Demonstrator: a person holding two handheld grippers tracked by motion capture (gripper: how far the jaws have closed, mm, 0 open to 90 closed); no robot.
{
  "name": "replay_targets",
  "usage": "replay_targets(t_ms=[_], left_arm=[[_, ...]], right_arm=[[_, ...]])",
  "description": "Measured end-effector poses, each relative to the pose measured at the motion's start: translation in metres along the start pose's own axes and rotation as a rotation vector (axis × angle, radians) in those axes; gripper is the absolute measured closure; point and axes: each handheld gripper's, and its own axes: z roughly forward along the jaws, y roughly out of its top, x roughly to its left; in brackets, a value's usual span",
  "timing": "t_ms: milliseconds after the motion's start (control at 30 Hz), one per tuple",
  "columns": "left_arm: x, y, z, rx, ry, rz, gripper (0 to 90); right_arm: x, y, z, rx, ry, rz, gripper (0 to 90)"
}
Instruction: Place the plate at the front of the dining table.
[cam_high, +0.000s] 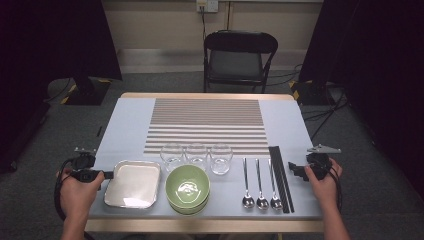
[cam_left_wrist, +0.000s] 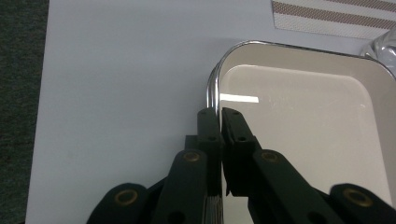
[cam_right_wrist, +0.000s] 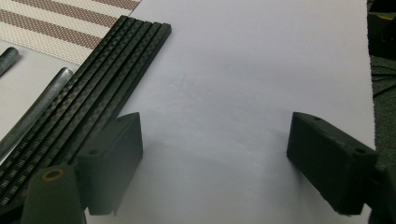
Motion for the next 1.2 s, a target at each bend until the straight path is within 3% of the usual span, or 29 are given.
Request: replay_targets(t_ms=[467,700,967,1200], left_arm=[[0.0016,-0.0011,0.0008,-0.004,-0.01,-0.008,86.7],[0.0009,-0.0005,-0.0017,-0.012,-0.004,0.007,87.0],[0.0015,0.0005,-0.0011,-0.001,-0.013,-0.015,88.9],[-0.0014,0.0026,-0.0084,-0.038,0.003,-0.026,89.3]], right_arm=[[0.0,0.0,0.0,-0.001,0.0,0.0,17.4],[0.0001,0.0,0.0,0.0,0.0,0.0,17.3],[0.0,0.0,0.0001,0.0,0.0,0.0,17.4],[0.0001,0.0,0.0,0.0,0.0,0.0,17.4]])
